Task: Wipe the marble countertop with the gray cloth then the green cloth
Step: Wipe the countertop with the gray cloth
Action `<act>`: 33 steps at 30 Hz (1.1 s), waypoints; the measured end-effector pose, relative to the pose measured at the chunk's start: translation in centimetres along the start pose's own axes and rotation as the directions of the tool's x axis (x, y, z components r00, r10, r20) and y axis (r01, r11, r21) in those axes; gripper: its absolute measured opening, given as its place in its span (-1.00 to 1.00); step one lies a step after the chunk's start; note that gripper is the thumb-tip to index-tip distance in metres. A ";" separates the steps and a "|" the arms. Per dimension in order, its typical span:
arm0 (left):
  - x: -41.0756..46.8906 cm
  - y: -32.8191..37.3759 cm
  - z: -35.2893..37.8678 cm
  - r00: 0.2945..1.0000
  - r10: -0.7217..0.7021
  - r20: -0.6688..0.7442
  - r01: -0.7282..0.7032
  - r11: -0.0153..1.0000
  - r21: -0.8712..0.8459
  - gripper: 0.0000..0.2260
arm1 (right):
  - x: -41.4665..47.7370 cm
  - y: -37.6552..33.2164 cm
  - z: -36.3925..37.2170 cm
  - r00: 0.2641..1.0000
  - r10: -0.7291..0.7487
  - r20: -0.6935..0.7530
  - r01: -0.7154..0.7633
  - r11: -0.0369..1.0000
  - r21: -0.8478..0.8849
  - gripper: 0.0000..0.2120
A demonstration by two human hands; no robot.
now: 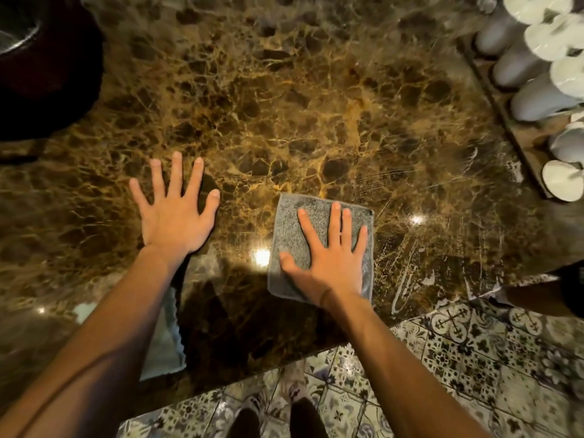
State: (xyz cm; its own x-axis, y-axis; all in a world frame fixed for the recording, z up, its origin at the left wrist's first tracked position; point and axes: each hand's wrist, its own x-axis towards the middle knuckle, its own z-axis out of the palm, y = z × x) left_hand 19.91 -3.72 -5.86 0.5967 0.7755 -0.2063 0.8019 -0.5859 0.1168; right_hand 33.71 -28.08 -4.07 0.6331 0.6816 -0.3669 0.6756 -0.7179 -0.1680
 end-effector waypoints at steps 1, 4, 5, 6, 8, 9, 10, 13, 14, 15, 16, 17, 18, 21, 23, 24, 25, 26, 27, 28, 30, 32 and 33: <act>0.0 0.1 -0.1 1.000 0.000 0.003 0.000 1.000 -0.004 -0.36 | 1.2 0.1 -0.3 1.000 -0.003 -0.023 0.004 1.000 0.015 -0.23; -0.1 0.2 -0.3 1.000 0.003 0.006 -0.003 1.000 -0.021 -0.37 | 5.3 0.3 -1.7 0.998 -0.006 -0.064 0.007 1.000 0.009 -0.22; -0.1 0.3 -0.4 1.000 0.005 0.010 -0.005 1.000 -0.020 -0.37 | 6.9 0.3 -2.3 0.998 -0.005 -0.062 0.005 1.000 0.002 -0.21; -0.1 0.3 -0.5 1.000 0.004 0.015 -0.004 1.000 -0.019 -0.37 | 8.6 0.3 -3.0 0.998 -0.008 -0.060 0.008 1.000 0.000 -0.21; -0.3 0.2 -0.3 1.000 -0.003 0.009 0.004 1.000 -0.020 -0.39 | 12.1 0.2 -4.3 0.998 -0.014 -0.067 0.014 1.000 0.013 -0.21; -0.3 0.1 -0.2 1.000 -0.011 -0.001 0.011 1.000 -0.019 -0.39 | 14.1 0.2 -5.0 0.997 -0.010 -0.076 0.012 1.000 0.021 -0.21; -0.2 0.1 -0.1 1.000 -0.019 -0.007 0.019 1.000 -0.018 -0.40 | 16.1 0.1 -5.8 0.997 -0.002 -0.082 0.004 1.000 0.026 -0.20; 0.1 0.2 0.2 1.000 -0.030 -0.009 0.030 0.999 -0.026 -0.42 | 21.5 0.2 -8.1 0.995 0.021 -0.093 -0.019 0.999 0.027 -0.19; 0.1 0.1 0.3 1.000 -0.022 -0.013 0.021 0.999 -0.029 -0.42 | 23.0 0.1 -8.7 0.995 0.020 -0.098 -0.018 1.000 0.024 -0.19; 0.1 0.0 0.4 1.000 -0.006 -0.019 0.006 0.999 -0.032 -0.42 | 24.4 0.1 -9.3 0.994 0.019 -0.103 -0.016 1.000 0.025 -0.20; 0.1 -0.1 0.3 1.000 0.008 -0.026 -0.009 0.999 -0.036 -0.42 | 25.6 0.1 -9.8 0.994 0.020 -0.105 -0.017 0.999 0.028 -0.20; 0.0 -0.2 0.3 0.999 0.018 -0.031 -0.019 0.999 -0.038 -0.41 | 26.7 0.1 -10.3 0.994 0.024 -0.102 -0.021 0.999 0.028 -0.20; -0.1 -0.2 0.3 0.999 0.024 -0.037 -0.025 0.999 -0.037 -0.41 | 27.4 0.1 -10.7 0.995 0.031 -0.098 -0.028 0.999 0.024 -0.19; -0.1 0.0 0.2 0.998 0.029 -0.046 -0.031 0.999 -0.026 -0.40 | 28.8 0.3 -11.3 0.995 0.040 -0.087 -0.038 0.999 0.020 -0.19; 0.0 0.0 0.1 0.999 0.034 -0.035 -0.035 0.999 -0.029 -0.40 | 28.4 0.5 -11.2 0.995 0.023 -0.097 -0.021 1.000 0.022 -0.19; 0.0 -0.1 0.0 0.999 0.034 -0.029 -0.035 0.999 -0.033 -0.40 | 27.8 0.6 -10.8 0.994 0.008 -0.106 -0.006 1.000 0.015 -0.19; -0.1 -0.1 0.0 0.999 0.034 -0.026 -0.035 0.999 -0.037 -0.40 | 26.9 0.7 -10.4 0.993 -0.008 -0.115 0.009 1.000 0.008 -0.19; -0.1 -0.1 0.0 0.999 0.036 -0.024 -0.037 0.999 -0.040 -0.40 | 25.7 1.0 -9.8 0.992 -0.020 -0.122 0.021 1.000 0.003 -0.20; -0.1 -0.1 -0.1 0.999 0.038 -0.023 -0.039 0.998 -0.043 -0.40 | 24.1 1.4 -9.1 0.992 -0.031 -0.125 0.031 1.000 0.002 -0.22; -0.1 -0.2 -0.1 0.999 0.039 -0.021 -0.040 0.998 -0.044 -0.40 | 22.2 1.7 -8.4 0.991 -0.043 -0.127 0.044 0.999 0.002 -0.23; -0.1 -0.2 -0.1 0.999 0.035 -0.017 -0.036 0.998 -0.045 -0.40 | 17.7 2.5 -6.5 0.990 -0.070 -0.126 0.069 0.998 -0.014 -0.25; -0.1 -0.1 -0.1 1.000 0.023 -0.009 -0.023 0.998 -0.051 -0.40 | 12.3 3.4 -4.5 0.987 -0.096 -0.132 0.093 0.995 -0.031 -0.25; -0.1 -0.1 -0.1 1.000 0.016 -0.007 -0.016 0.998 -0.055 -0.40 | 9.4 3.8 -3.4 0.984 -0.106 -0.140 0.102 0.994 -0.036 -0.25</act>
State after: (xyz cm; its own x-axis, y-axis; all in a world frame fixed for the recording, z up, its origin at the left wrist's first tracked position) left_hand 19.83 -3.72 -5.77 0.6093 0.7680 -0.1972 0.7927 -0.5844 0.1732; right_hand 43.55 -23.89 -5.05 0.6046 0.7669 -0.2150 0.7498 -0.6391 -0.1711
